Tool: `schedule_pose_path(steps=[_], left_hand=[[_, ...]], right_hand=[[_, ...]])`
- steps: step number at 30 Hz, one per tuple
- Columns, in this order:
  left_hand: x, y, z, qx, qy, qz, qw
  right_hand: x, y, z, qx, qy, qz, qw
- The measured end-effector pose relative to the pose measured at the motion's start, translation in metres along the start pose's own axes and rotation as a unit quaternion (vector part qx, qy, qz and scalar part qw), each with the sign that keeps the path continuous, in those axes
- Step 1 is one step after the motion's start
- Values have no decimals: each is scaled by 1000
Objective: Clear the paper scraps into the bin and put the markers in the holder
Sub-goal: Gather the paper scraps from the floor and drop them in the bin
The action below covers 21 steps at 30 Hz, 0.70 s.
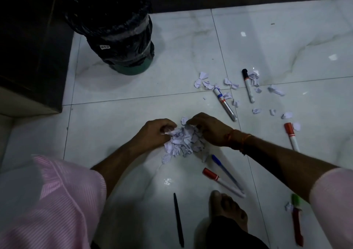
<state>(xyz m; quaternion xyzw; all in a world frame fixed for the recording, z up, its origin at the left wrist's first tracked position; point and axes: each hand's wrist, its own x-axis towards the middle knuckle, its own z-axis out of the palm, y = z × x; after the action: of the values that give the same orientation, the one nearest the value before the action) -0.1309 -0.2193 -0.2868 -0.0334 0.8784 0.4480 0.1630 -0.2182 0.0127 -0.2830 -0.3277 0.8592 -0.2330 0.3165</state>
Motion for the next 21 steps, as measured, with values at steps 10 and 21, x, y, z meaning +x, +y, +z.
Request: schedule_pose_path(steps=[10,21], left_hand=[[-31,-5,22,179,-55,-75,980],[-17,19,30,115,74,-113,984]], right_hand=[[-29,-5,14,-124,-42,86,988],[-8,-6,24,-47,124,55,990]])
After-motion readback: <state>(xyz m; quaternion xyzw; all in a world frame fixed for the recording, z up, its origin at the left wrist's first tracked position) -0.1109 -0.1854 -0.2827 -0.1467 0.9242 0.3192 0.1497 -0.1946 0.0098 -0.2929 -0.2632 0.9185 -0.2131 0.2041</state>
